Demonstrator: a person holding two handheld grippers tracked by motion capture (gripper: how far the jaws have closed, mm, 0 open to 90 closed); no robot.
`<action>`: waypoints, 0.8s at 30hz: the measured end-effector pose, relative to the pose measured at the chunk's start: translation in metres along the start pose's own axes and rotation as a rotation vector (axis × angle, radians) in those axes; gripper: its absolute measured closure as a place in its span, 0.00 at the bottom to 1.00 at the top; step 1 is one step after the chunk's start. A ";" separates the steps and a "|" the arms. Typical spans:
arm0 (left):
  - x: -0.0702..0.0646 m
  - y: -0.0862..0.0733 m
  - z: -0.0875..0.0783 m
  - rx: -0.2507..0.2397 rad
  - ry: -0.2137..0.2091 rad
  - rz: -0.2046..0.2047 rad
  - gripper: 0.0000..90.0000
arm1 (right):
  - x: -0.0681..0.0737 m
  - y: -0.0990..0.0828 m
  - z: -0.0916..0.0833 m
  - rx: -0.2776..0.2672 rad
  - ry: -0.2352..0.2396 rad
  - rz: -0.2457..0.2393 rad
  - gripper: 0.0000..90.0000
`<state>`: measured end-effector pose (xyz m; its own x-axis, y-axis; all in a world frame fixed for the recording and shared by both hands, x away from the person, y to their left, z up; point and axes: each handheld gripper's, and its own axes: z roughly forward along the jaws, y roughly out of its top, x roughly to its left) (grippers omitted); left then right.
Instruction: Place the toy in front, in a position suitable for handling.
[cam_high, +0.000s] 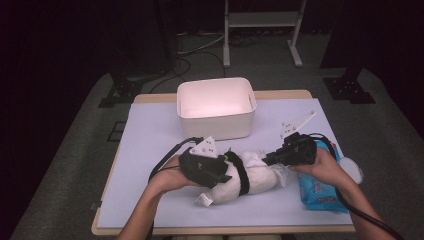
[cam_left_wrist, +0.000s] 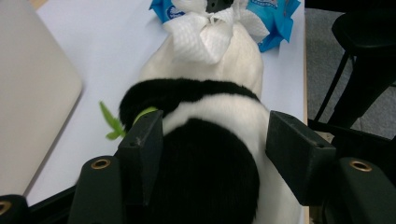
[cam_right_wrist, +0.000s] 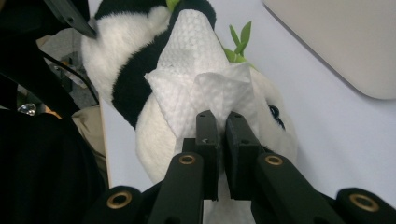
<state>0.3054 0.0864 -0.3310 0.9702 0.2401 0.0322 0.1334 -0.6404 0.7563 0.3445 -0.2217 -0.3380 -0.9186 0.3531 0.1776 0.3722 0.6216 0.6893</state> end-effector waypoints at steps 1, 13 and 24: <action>0.000 -0.001 -0.003 0.001 0.004 -0.001 0.40 | -0.001 0.000 0.000 -0.001 -0.001 0.004 0.94; 0.002 -0.009 -0.006 0.009 0.030 0.004 0.39 | 0.000 0.001 0.001 0.017 -0.001 0.002 0.94; 0.015 -0.001 0.000 0.033 0.080 0.033 0.39 | 0.001 -0.006 0.001 0.041 0.003 0.015 0.94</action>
<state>0.3201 0.0902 -0.3311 0.9551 0.2752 0.1094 0.1098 -0.6722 0.7322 0.3409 -0.2246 -0.3425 -0.9130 0.3610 0.1899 0.3914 0.6444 0.6569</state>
